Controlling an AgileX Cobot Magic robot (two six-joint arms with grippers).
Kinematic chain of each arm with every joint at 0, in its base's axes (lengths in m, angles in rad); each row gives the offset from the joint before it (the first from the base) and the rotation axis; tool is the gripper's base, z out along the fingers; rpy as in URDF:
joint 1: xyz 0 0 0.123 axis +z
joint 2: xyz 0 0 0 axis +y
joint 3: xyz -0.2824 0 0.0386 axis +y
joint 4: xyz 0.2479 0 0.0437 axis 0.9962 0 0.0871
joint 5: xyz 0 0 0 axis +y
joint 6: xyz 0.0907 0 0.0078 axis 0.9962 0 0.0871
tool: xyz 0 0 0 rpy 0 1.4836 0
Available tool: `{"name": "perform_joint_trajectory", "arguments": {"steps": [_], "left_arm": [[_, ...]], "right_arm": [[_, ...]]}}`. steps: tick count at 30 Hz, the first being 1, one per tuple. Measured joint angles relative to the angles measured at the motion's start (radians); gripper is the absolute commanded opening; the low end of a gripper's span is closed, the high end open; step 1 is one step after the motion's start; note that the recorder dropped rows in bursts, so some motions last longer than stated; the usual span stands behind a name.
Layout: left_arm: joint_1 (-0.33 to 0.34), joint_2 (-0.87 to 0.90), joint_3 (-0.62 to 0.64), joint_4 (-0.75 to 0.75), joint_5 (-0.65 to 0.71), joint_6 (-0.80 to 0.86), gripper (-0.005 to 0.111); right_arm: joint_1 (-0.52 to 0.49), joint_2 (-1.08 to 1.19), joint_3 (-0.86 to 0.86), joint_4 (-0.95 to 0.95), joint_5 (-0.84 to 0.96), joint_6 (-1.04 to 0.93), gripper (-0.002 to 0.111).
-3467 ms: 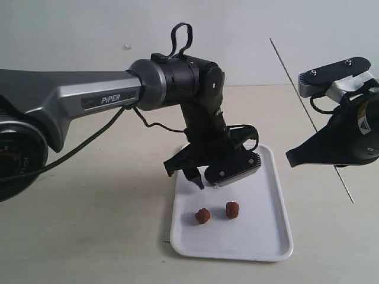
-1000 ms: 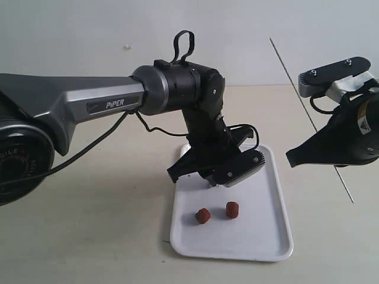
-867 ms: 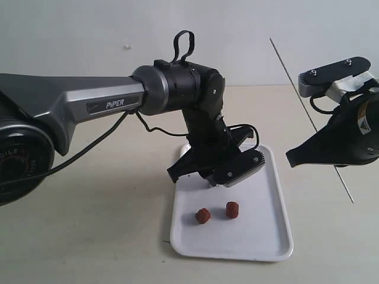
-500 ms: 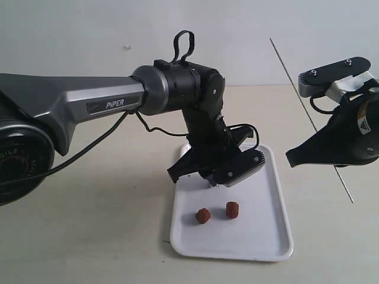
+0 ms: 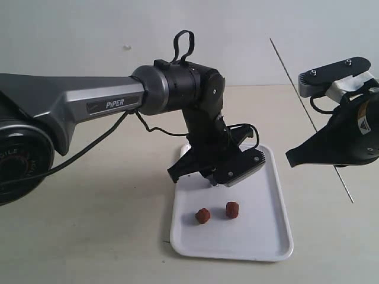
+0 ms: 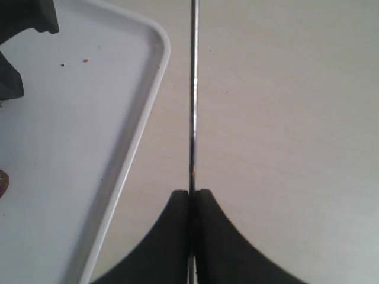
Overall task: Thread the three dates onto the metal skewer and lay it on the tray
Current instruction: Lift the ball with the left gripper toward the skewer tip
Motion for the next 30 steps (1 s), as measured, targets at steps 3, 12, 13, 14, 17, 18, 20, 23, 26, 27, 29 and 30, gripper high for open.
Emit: {"name": "perform_joint_trajectory", "arguments": {"steps": [3,12,13,14,17,18,20,23,26,27,29,30], "left_arm": [[0.000,0.000,0.000,0.018,0.000,-0.001,0.024],[0.006,-0.015,0.000,0.132,0.000,-0.069,0.024],[0.009,-0.021,0.000,0.134,0.000,-0.072,0.024],[0.013,-0.027,0.000,0.134,0.000,-0.074,0.024],[0.018,-0.047,0.000,0.136,0.000,-0.093,0.024],[0.018,-0.056,0.000,0.136,0.000,-0.101,0.024],[0.018,-0.070,0.000,0.141,0.000,-0.112,0.024],[0.018,-0.091,0.000,0.152,0.000,-0.120,0.024],[0.018,-0.111,0.000,0.176,0.000,-0.131,0.024],[0.018,-0.119,0.000,0.189,0.000,-0.136,0.024],[0.018,-0.131,0.000,0.218,0.002,-0.148,0.024],[0.018,-0.135,0.000,0.237,0.002,-0.158,0.024]], "right_arm": [[0.000,0.000,0.000,0.000,0.000,0.000,0.000],[0.000,0.000,0.000,0.022,-0.038,0.002,0.000],[0.000,0.000,0.000,0.022,-0.040,0.004,0.000],[0.000,0.000,0.000,0.022,-0.044,0.004,0.000],[0.000,0.000,0.000,0.022,-0.060,0.004,0.000],[0.000,0.000,0.000,0.022,-0.066,0.004,0.000],[0.000,0.012,0.000,0.022,-0.085,0.004,0.000],[0.000,0.059,0.000,0.022,-0.123,0.004,0.000],[-0.006,0.123,0.000,0.022,-0.166,0.004,0.000],[-0.013,0.145,0.000,0.022,-0.185,0.004,0.000],[-0.032,0.178,0.000,0.038,-0.207,-0.016,0.000],[-0.046,0.194,0.000,0.058,-0.211,-0.038,0.000]]}}
